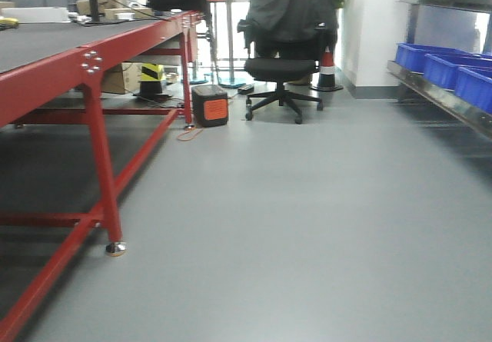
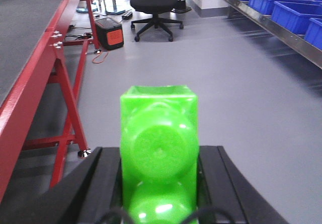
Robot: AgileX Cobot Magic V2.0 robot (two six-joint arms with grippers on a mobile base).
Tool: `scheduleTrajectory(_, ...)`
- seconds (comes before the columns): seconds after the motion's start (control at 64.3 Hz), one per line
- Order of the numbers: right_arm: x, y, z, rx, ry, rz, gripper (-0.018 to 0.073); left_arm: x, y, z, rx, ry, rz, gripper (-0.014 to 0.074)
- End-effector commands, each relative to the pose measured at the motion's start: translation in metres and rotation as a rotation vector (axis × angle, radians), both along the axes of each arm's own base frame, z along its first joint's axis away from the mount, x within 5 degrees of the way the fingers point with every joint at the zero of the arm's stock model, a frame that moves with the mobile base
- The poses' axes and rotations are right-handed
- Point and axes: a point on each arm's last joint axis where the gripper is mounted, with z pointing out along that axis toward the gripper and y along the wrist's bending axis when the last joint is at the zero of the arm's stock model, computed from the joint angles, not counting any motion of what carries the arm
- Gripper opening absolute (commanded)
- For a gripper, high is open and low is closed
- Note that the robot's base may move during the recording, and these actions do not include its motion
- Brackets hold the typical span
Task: Grab block from conveyor and place in blue bin
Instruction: 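Drive the base away from the belt toward the shelf of blue bins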
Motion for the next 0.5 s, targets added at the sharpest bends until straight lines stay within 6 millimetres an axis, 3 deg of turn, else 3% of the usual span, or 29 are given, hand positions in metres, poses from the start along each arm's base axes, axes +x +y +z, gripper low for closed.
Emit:
scheduleTrajectory(0.0,-0.0018,-0.0014,0.0048,0.000,-0.033,-0.010,-0.0154,-0.0014,-0.0005,0.0043,-0.011,-0.027,-0.006,-0.0111)
scheduleTrajectory(0.482,-0.0018,-0.0014,0.0048,0.000,-0.033,-0.010,-0.0154,-0.0014,-0.0005,0.0043,-0.011,-0.027,-0.006,-0.0111)
